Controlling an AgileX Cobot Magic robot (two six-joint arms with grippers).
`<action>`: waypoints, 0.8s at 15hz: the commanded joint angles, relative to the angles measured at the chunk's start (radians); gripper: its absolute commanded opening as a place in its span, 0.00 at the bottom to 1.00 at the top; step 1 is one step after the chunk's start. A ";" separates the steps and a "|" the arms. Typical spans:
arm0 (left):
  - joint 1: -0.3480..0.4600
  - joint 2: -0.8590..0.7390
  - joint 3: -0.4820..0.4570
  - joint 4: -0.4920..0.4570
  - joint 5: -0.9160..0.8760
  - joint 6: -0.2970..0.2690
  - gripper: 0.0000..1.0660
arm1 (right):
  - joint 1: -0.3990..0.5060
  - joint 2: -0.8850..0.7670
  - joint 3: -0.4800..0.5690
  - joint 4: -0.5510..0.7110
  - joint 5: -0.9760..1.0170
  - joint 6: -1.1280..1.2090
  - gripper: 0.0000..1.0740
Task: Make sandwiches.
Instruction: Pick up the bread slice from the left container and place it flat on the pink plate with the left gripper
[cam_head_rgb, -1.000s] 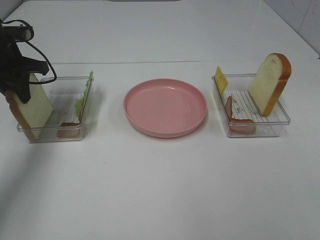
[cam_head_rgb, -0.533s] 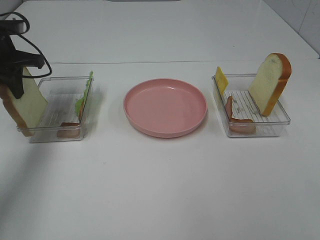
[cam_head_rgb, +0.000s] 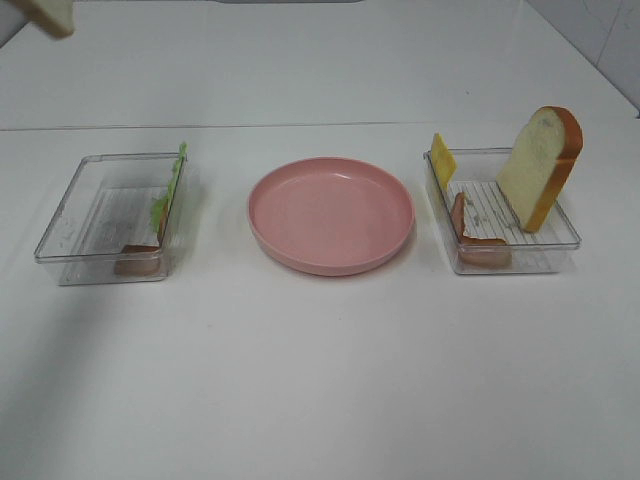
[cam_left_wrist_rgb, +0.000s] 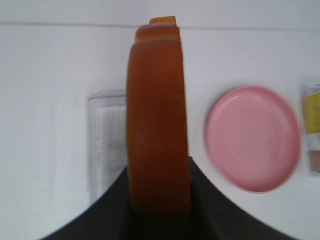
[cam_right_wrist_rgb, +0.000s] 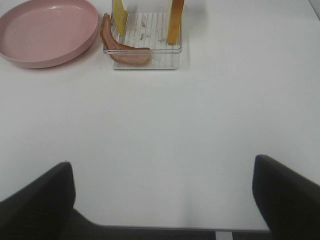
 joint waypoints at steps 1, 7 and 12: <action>-0.030 0.032 -0.040 -0.259 0.036 0.085 0.00 | -0.005 -0.029 0.003 0.005 -0.007 -0.011 0.88; -0.292 0.375 -0.041 -0.414 -0.144 0.120 0.00 | -0.005 -0.029 0.003 0.005 -0.007 -0.011 0.88; -0.360 0.533 -0.042 -0.418 -0.316 0.066 0.00 | -0.005 -0.029 0.003 0.005 -0.007 -0.011 0.88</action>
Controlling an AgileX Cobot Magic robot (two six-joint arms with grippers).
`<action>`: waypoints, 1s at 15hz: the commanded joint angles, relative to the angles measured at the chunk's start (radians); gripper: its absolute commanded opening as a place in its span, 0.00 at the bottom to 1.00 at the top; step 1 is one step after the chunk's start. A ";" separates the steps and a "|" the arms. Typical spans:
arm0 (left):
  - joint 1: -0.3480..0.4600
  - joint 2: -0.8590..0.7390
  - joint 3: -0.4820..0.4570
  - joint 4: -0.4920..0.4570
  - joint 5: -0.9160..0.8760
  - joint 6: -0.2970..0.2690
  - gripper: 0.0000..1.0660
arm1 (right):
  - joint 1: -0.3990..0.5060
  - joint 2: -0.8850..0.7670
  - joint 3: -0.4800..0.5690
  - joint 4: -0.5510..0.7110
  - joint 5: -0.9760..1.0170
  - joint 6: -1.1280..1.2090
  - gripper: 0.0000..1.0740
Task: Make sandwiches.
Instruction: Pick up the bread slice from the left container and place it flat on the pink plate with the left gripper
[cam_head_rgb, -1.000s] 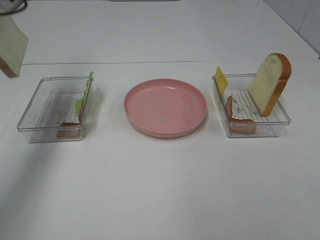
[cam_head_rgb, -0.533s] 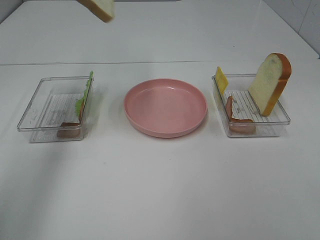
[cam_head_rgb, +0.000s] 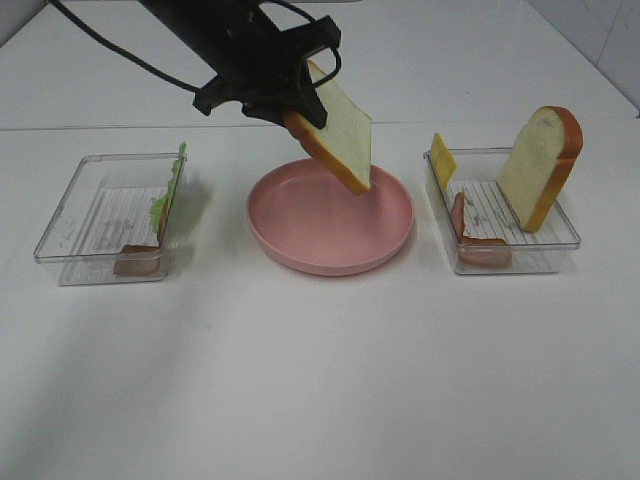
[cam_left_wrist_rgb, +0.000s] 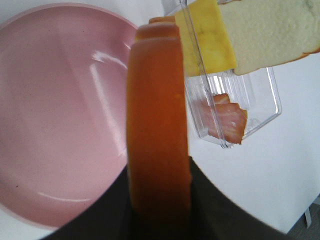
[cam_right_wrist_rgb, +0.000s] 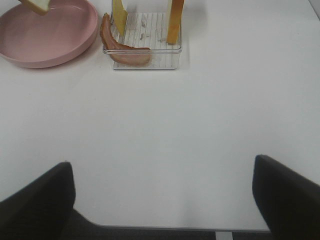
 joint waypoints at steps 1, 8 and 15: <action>-0.011 0.031 -0.002 -0.023 -0.047 -0.013 0.00 | -0.005 -0.029 0.003 0.005 -0.007 -0.011 0.88; -0.022 0.137 -0.014 -0.118 -0.059 -0.013 0.00 | -0.005 -0.029 0.003 0.005 -0.007 -0.011 0.88; -0.041 0.200 -0.014 -0.122 -0.089 -0.013 0.00 | -0.005 -0.029 0.003 0.005 -0.007 -0.011 0.88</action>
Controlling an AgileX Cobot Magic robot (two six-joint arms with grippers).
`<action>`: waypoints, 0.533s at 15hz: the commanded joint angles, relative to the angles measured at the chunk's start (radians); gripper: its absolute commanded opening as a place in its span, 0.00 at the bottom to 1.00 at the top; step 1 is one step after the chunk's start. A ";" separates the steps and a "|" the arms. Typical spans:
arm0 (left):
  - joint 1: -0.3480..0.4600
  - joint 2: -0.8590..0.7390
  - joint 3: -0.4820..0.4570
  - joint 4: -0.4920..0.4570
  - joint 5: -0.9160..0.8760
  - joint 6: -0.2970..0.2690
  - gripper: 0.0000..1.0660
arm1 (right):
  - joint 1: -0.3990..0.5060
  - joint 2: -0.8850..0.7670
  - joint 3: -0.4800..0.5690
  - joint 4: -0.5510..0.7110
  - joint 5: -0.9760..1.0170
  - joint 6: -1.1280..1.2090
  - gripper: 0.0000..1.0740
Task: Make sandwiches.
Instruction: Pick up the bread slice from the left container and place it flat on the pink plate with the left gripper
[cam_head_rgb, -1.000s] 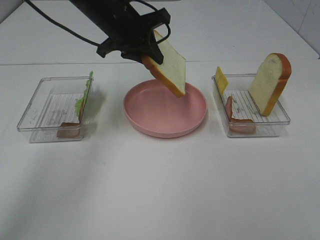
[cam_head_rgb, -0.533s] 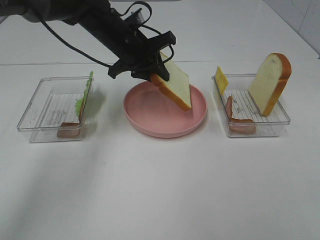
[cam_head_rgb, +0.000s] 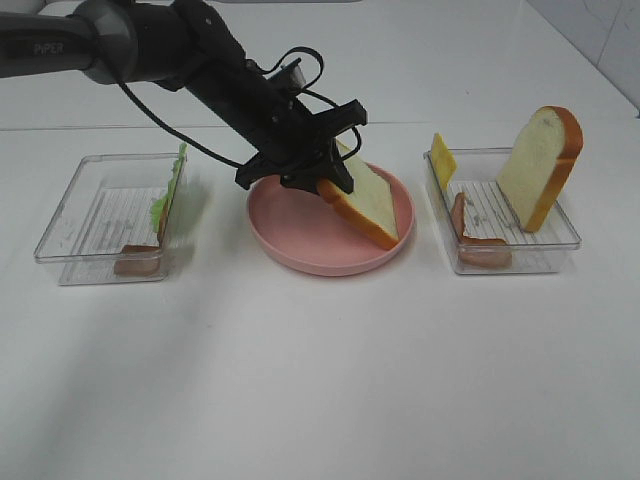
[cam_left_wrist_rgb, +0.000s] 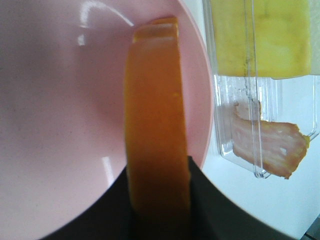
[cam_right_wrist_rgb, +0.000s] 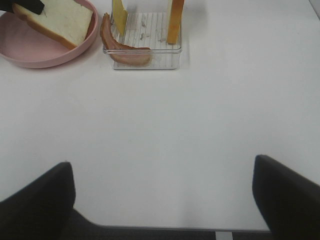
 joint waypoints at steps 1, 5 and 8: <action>-0.007 0.014 -0.003 -0.010 -0.005 -0.003 0.00 | -0.005 -0.029 0.003 0.005 -0.007 -0.011 0.88; -0.007 0.015 -0.028 0.006 0.003 -0.003 0.58 | -0.005 -0.029 0.003 0.005 -0.007 -0.011 0.88; -0.007 0.015 -0.142 0.201 0.120 -0.146 0.80 | -0.005 -0.029 0.003 0.005 -0.007 -0.011 0.88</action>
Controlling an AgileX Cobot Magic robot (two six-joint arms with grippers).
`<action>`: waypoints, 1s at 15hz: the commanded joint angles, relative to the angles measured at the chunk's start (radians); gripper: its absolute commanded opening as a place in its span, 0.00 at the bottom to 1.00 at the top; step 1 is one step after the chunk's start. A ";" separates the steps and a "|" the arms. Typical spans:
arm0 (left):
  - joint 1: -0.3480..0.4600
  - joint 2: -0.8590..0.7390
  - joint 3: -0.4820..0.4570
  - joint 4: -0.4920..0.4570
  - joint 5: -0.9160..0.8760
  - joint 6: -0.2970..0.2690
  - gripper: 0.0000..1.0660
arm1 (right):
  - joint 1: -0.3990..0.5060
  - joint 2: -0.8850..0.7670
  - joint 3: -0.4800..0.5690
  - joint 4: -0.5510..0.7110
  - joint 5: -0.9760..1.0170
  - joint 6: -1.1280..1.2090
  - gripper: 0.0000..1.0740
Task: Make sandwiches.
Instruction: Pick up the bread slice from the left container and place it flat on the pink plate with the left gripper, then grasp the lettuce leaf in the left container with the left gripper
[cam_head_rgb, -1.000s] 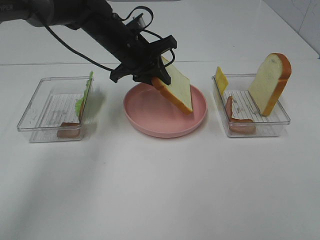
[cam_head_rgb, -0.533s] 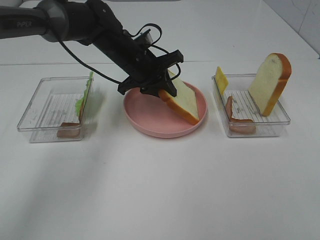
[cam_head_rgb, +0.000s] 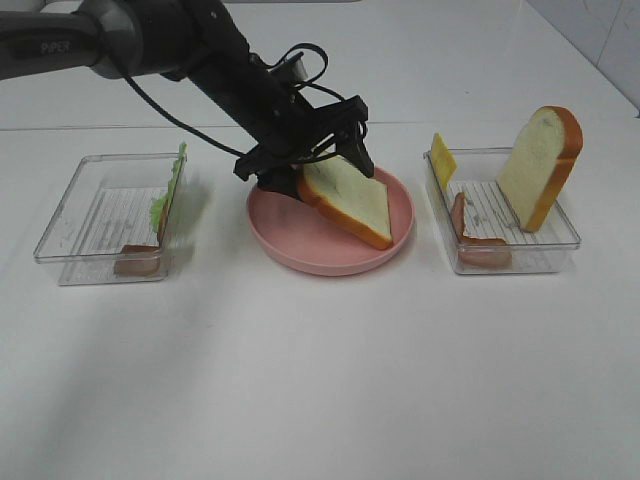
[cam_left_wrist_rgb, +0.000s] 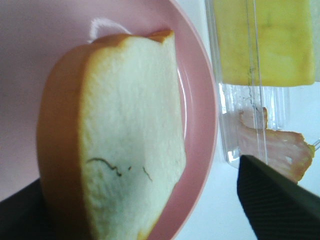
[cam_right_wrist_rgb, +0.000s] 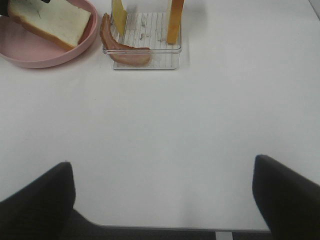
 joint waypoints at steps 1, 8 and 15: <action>-0.007 -0.002 -0.070 0.136 0.108 -0.091 0.80 | -0.005 -0.029 0.003 0.005 -0.007 -0.011 0.88; -0.007 -0.017 -0.340 0.371 0.408 -0.129 0.79 | -0.005 -0.029 0.003 0.005 -0.007 -0.011 0.88; 0.001 -0.326 -0.110 0.575 0.408 -0.079 0.79 | -0.005 -0.029 0.003 0.005 -0.007 -0.011 0.88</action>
